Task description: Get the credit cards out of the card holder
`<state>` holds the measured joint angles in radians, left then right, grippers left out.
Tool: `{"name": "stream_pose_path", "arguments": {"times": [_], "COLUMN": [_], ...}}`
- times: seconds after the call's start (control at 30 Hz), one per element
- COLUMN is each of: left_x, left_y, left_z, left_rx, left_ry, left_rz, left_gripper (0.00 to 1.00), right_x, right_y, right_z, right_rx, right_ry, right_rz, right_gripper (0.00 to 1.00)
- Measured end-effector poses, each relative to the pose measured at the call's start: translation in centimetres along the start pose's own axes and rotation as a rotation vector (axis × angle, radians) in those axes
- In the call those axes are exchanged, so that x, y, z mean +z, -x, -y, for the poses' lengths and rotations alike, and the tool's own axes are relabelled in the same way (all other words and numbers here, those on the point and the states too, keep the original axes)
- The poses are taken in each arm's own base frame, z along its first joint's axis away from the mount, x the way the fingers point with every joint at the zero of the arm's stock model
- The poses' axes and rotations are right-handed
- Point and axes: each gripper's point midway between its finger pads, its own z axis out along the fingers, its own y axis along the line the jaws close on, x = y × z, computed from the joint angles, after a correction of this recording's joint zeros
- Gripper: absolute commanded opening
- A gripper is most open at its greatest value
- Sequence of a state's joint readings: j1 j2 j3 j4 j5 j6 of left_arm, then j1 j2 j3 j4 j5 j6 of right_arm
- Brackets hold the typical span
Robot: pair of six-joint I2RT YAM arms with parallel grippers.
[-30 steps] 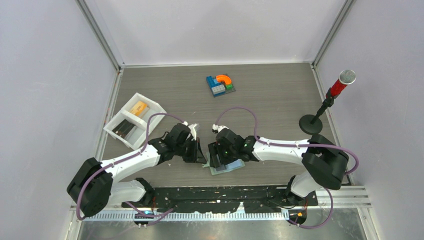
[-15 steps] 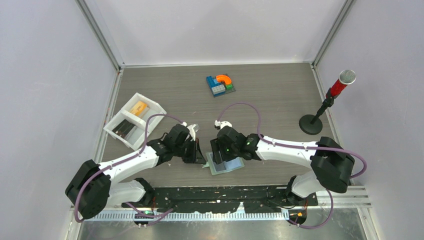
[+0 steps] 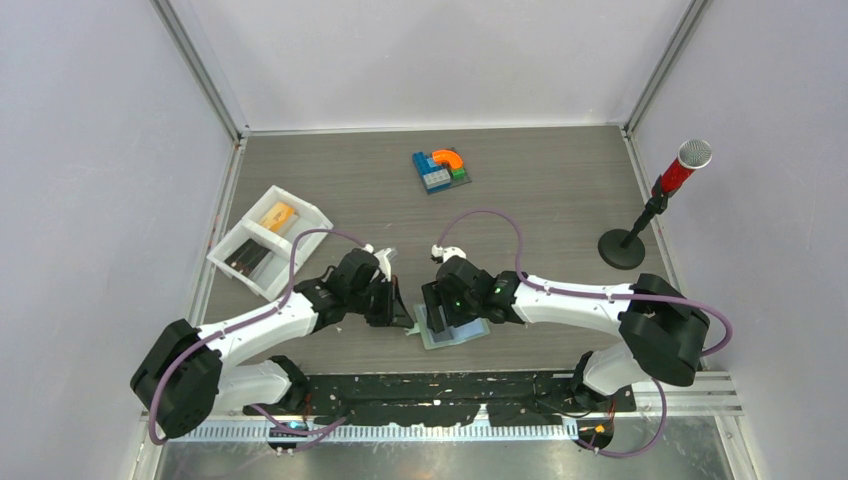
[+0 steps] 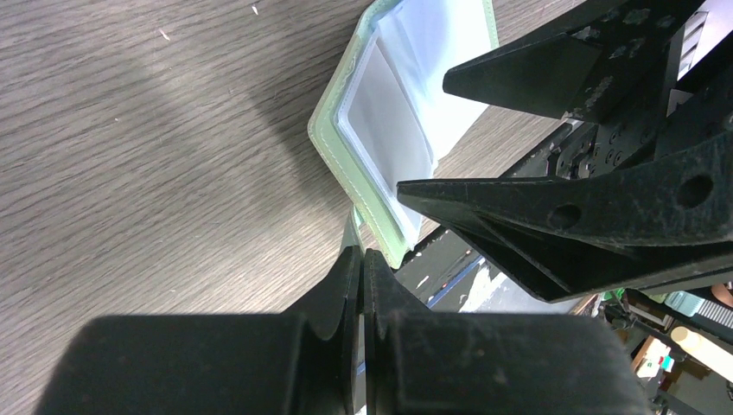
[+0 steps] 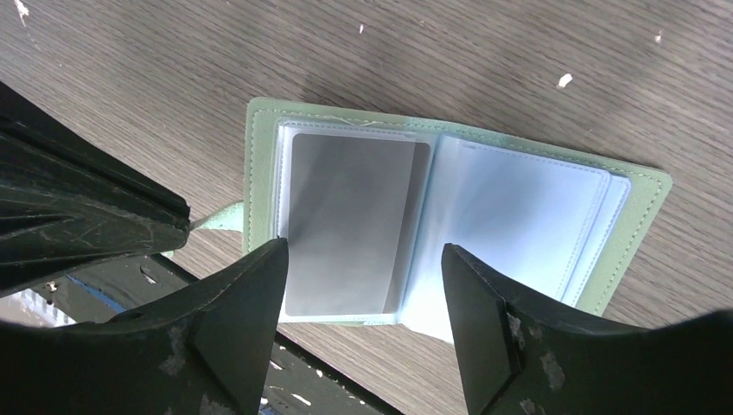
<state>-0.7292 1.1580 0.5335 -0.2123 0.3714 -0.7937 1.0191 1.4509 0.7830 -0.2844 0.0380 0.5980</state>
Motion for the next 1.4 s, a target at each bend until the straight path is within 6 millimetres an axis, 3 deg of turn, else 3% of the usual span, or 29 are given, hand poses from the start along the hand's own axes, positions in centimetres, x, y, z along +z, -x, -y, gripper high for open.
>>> {"name": "stream_pose_path", "arguments": {"times": [0.23, 0.47, 0.7, 1.03, 1.4], "left_x": [0.0, 0.0, 0.0, 0.1, 0.2], "left_y": [-0.1, 0.1, 0.1, -0.1, -0.5], "left_z": [0.3, 0.6, 0.6, 0.4, -0.8], "left_rx": [-0.003, -0.002, -0.001, 0.002, 0.012], "left_ry": [-0.012, -0.024, -0.024, -0.020, 0.017], "left_rz": [-0.004, 0.002, 0.002, -0.001, -0.006], "left_gripper": [0.00, 0.00, 0.00, 0.00, 0.00], "right_x": [0.0, 0.4, 0.5, -1.3, -2.1], "right_y": [0.2, -0.1, -0.3, 0.8, 0.4], "right_z": [-0.5, -0.3, 0.1, 0.8, 1.9], "right_rx": [0.002, 0.007, 0.016, 0.022, 0.038], "right_ry": [0.022, 0.022, 0.000, -0.033, -0.064], "right_rz": [0.004, 0.003, 0.011, 0.078, 0.109], "right_gripper": [0.74, 0.65, 0.63, 0.65, 0.64]}}
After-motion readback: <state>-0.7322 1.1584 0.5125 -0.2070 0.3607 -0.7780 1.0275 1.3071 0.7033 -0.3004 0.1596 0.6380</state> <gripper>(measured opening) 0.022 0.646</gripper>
